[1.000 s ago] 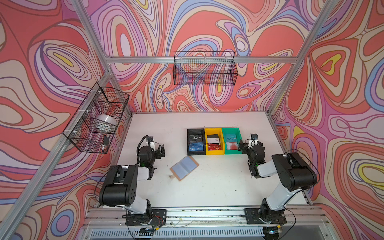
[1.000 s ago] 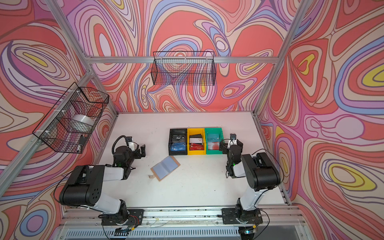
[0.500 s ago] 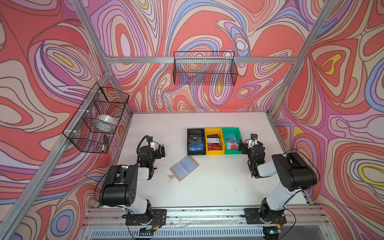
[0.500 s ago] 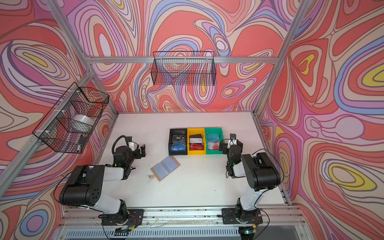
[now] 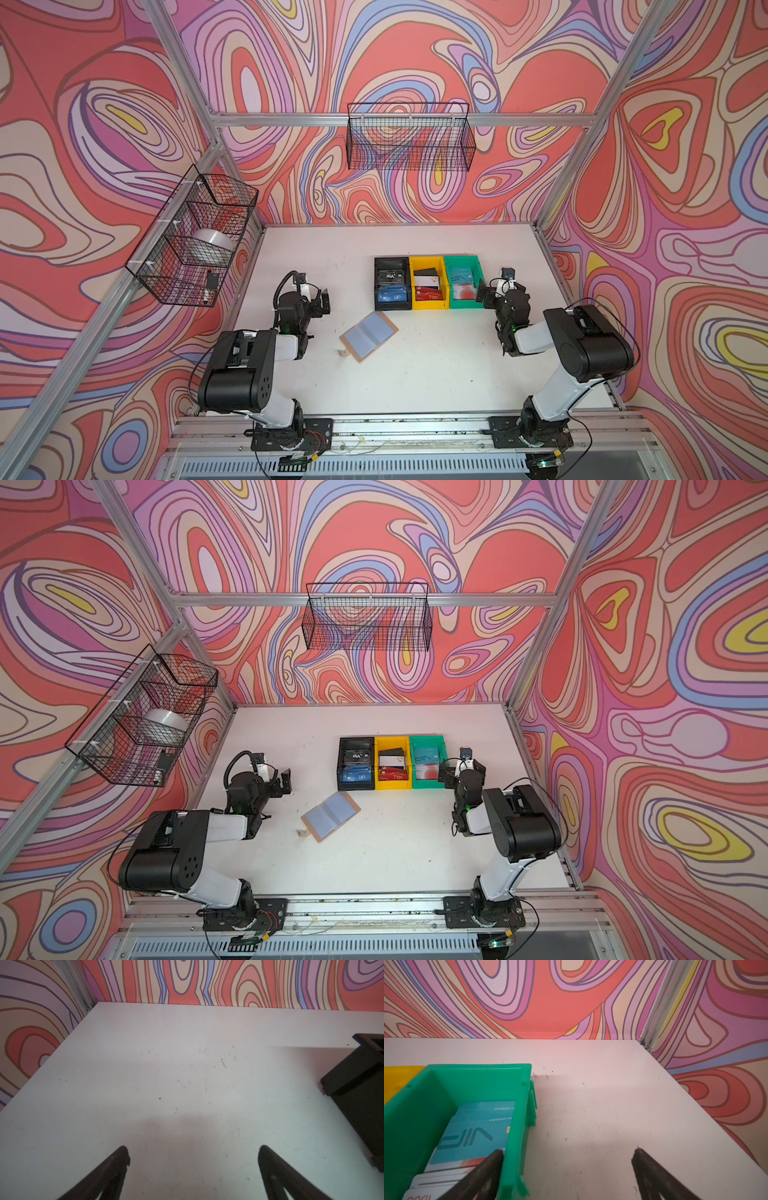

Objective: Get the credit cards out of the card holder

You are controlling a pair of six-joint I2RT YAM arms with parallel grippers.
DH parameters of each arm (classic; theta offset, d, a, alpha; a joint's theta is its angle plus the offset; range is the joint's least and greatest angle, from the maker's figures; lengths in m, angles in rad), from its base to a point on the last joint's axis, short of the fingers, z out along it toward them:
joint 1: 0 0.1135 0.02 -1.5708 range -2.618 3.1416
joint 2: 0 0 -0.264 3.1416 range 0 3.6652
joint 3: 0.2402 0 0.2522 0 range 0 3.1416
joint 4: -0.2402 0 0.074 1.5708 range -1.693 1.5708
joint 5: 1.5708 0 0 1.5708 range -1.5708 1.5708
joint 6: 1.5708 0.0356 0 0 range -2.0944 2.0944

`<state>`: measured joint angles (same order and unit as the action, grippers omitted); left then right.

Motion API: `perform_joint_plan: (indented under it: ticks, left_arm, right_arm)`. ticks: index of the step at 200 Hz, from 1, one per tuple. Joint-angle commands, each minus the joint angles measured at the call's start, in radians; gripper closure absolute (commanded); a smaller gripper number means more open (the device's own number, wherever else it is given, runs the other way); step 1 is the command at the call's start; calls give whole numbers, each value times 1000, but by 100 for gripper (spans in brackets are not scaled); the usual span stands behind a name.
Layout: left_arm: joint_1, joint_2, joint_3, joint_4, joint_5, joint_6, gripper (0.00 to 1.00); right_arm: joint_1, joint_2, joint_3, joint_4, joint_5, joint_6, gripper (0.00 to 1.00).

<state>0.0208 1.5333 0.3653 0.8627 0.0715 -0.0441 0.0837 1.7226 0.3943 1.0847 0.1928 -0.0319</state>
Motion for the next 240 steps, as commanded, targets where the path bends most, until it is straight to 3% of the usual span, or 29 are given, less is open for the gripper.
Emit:
perform_joint_plan:
  ticks: [1,240]
  left_arm:
    - [5,4,13,15,10,21,0]
    - [5,4,13,14,10,20,0]
  right_arm:
    - [-7,-5,16,0,-6,10,2]
    - [-13,-4,20,-11,-15,11,2]
